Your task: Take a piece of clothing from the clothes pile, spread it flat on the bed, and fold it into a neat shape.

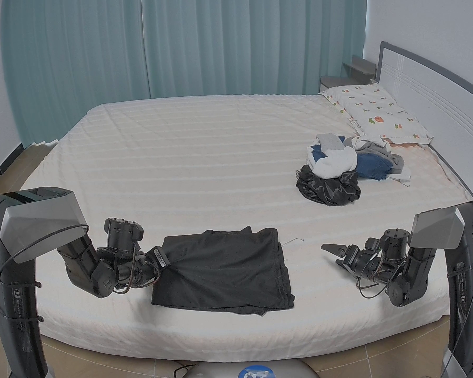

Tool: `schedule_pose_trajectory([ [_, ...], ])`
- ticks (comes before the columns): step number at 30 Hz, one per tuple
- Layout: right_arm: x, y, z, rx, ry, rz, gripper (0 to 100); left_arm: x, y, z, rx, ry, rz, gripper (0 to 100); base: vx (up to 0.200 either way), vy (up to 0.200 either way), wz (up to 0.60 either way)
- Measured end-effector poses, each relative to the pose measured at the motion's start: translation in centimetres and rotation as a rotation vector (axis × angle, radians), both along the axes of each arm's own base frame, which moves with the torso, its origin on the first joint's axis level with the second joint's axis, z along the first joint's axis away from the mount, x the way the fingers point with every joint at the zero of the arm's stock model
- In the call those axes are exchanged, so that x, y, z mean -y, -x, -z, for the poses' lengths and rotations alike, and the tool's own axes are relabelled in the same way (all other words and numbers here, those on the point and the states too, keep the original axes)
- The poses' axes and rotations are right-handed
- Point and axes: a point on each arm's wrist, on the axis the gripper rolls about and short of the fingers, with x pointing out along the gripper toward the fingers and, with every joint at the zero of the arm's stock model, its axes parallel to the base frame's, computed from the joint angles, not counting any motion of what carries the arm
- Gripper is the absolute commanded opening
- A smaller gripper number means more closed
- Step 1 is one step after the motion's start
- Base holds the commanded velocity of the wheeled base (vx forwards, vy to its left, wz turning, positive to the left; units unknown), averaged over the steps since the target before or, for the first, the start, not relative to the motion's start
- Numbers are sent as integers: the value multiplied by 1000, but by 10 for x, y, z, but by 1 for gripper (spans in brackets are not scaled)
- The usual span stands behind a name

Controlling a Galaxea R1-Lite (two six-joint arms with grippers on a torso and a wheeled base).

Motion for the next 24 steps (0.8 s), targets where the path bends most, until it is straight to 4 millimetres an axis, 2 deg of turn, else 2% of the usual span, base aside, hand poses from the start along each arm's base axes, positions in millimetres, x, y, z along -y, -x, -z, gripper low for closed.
schedule_pose_trajectory([
  [22,0,0,0,-6,-7,4,100,-4,7,2,-26,3,-16,0,0,200,0],
  [24,0,0,0,-6,-7,4,100,-4,7,2,-29,3,-15,0,0,0,0],
])
